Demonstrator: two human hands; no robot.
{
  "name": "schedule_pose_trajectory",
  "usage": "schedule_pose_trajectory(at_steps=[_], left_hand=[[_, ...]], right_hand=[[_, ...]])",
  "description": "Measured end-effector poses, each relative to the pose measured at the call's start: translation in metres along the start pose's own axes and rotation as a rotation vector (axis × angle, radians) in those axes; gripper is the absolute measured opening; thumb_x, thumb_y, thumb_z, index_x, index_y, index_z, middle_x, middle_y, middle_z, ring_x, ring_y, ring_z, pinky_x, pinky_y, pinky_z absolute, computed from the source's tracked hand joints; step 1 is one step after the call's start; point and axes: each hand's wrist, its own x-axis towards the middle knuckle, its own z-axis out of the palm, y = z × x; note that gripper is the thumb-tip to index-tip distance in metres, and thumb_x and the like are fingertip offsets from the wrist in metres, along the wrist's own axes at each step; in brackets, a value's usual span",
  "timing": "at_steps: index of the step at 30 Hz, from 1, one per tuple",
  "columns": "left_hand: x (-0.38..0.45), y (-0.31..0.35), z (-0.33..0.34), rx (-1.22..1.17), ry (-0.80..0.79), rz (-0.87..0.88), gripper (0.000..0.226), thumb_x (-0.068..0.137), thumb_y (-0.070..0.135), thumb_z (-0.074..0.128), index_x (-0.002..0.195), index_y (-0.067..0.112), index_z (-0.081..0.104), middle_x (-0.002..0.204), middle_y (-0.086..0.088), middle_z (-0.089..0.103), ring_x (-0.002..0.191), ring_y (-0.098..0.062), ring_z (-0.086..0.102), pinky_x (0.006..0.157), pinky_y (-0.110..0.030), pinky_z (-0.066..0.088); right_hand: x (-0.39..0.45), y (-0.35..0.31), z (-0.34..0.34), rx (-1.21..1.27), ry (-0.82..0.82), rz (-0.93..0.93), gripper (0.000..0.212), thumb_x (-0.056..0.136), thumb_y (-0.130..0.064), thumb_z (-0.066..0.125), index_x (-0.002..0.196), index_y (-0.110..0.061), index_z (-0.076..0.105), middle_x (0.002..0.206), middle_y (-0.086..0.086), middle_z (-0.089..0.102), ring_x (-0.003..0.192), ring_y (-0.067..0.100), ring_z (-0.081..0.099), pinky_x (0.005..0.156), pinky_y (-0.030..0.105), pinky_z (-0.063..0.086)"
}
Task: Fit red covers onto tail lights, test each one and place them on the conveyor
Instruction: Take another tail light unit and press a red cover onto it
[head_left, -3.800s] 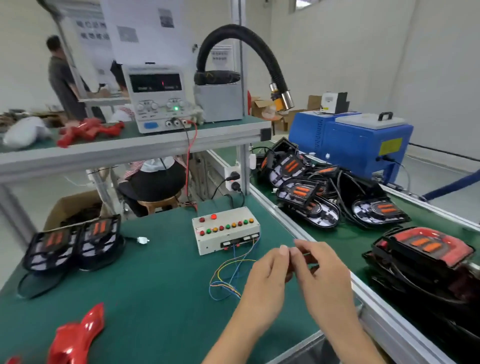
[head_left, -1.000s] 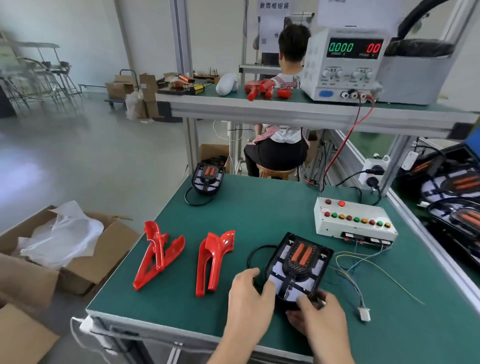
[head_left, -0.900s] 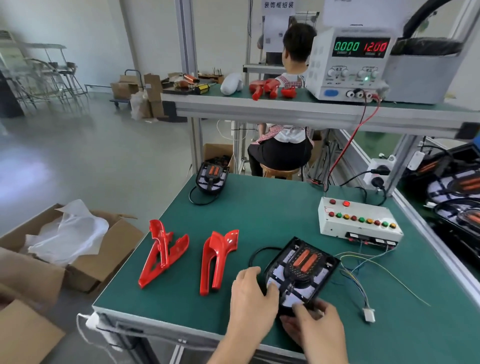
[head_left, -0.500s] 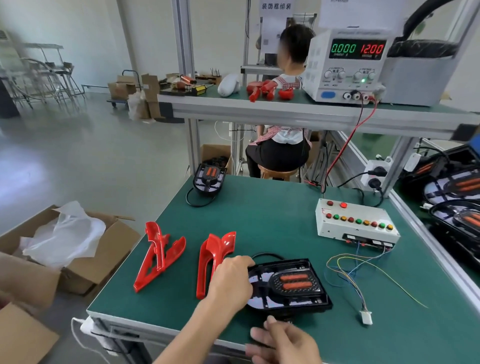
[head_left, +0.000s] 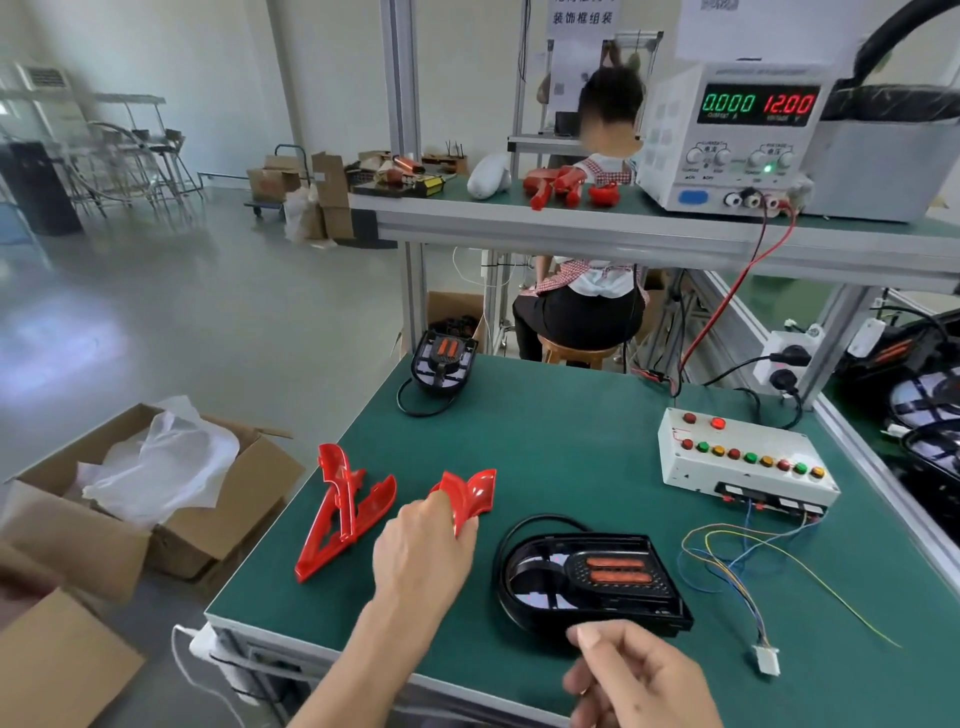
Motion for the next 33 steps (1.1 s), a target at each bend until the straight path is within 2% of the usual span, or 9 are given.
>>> schedule_pose_trajectory(at_steps=[6, 10, 14, 16, 18, 21, 25, 28, 33], left_hand=[[0.011, -0.003, 0.008, 0.112, -0.154, -0.064, 0.025, 0.093, 0.042, 0.059, 0.09, 0.017, 0.06, 0.091, -0.002, 0.069, 0.09, -0.029, 0.07, 0.064, -0.03, 0.042], [0.012, -0.003, 0.002, 0.016, -0.123, -0.099, 0.028, 0.09, 0.037, 0.063, 0.075, 0.014, 0.056, 0.066, 0.005, 0.051, 0.069, -0.025, 0.057, 0.06, -0.03, 0.04], [0.01, 0.008, -0.016, -0.251, -0.012, -0.084, 0.042, 0.087, 0.039, 0.066, 0.057, 0.011, 0.057, 0.046, 0.001, 0.057, 0.049, -0.013, 0.053, 0.049, -0.026, 0.039], [0.007, 0.022, -0.025, -0.396, 0.004, -0.063, 0.04, 0.087, 0.042, 0.066, 0.06, 0.012, 0.062, 0.047, 0.009, 0.062, 0.049, -0.013, 0.055, 0.05, -0.022, 0.044], [0.001, 0.04, -0.03, -0.523, 0.021, -0.053, 0.038, 0.088, 0.043, 0.067, 0.063, 0.015, 0.064, 0.049, 0.012, 0.064, 0.047, -0.012, 0.052, 0.054, -0.028, 0.048], [-0.008, 0.068, -0.031, -0.596, 0.085, -0.039, 0.035, 0.085, 0.044, 0.071, 0.063, 0.018, 0.063, 0.054, 0.016, 0.065, 0.053, -0.006, 0.057, 0.058, -0.025, 0.047], [-0.015, 0.09, -0.025, -0.696, 0.098, -0.053, 0.038, 0.083, 0.045, 0.07, 0.061, 0.015, 0.06, 0.05, 0.008, 0.062, 0.048, -0.012, 0.054, 0.059, -0.036, 0.051], [-0.018, 0.095, -0.02, -0.69, 0.114, -0.032, 0.043, 0.082, 0.044, 0.069, 0.056, 0.014, 0.053, 0.042, 0.01, 0.051, 0.043, -0.01, 0.043, 0.053, -0.03, 0.041], [-0.018, 0.1, -0.013, -0.675, 0.1, 0.0, 0.039, 0.085, 0.047, 0.07, 0.062, 0.019, 0.058, 0.051, 0.011, 0.061, 0.05, -0.009, 0.052, 0.064, -0.037, 0.052]], right_hand=[[-0.002, -0.002, 0.009, -0.036, -0.054, -0.061, 0.025, 0.091, -0.01, 0.07, 0.068, -0.017, 0.077, 0.063, 0.015, 0.071, 0.048, 0.023, 0.061, 0.052, 0.025, 0.048], [0.001, 0.001, 0.008, -0.053, -0.04, -0.079, 0.027, 0.091, -0.011, 0.071, 0.066, -0.019, 0.076, 0.062, 0.014, 0.071, 0.048, 0.021, 0.061, 0.052, 0.023, 0.048], [0.007, -0.008, 0.004, -0.088, -0.023, -0.104, 0.026, 0.091, -0.012, 0.071, 0.068, -0.023, 0.074, 0.062, 0.011, 0.071, 0.045, 0.022, 0.061, 0.049, 0.024, 0.046], [0.015, -0.016, 0.005, -0.211, -0.004, -0.189, 0.022, 0.091, -0.017, 0.072, 0.076, -0.034, 0.074, 0.066, 0.002, 0.073, 0.048, 0.015, 0.065, 0.053, 0.024, 0.049], [0.025, -0.027, 0.007, -0.394, 0.084, -0.367, 0.019, 0.086, -0.024, 0.077, 0.085, -0.042, 0.074, 0.076, -0.013, 0.074, 0.063, 0.005, 0.068, 0.069, 0.024, 0.054], [0.037, -0.043, 0.012, -0.582, 0.125, -0.587, 0.03, 0.081, -0.032, 0.08, 0.107, -0.039, 0.068, 0.093, -0.021, 0.07, 0.083, 0.002, 0.067, 0.078, 0.023, 0.053], [0.047, -0.053, 0.009, -0.785, 0.248, -0.728, 0.028, 0.083, -0.036, 0.077, 0.107, -0.031, 0.062, 0.097, -0.013, 0.063, 0.078, 0.018, 0.066, 0.066, 0.042, 0.055], [0.051, -0.051, 0.003, -0.922, 0.355, -0.775, 0.023, 0.085, -0.042, 0.072, 0.093, -0.024, 0.061, 0.089, -0.007, 0.057, 0.067, 0.027, 0.062, 0.05, 0.041, 0.049], [0.059, -0.04, -0.001, -0.951, 0.407, -0.76, 0.027, 0.084, -0.037, 0.077, 0.081, -0.018, 0.058, 0.08, -0.002, 0.058, 0.06, 0.031, 0.058, 0.046, 0.039, 0.046]])
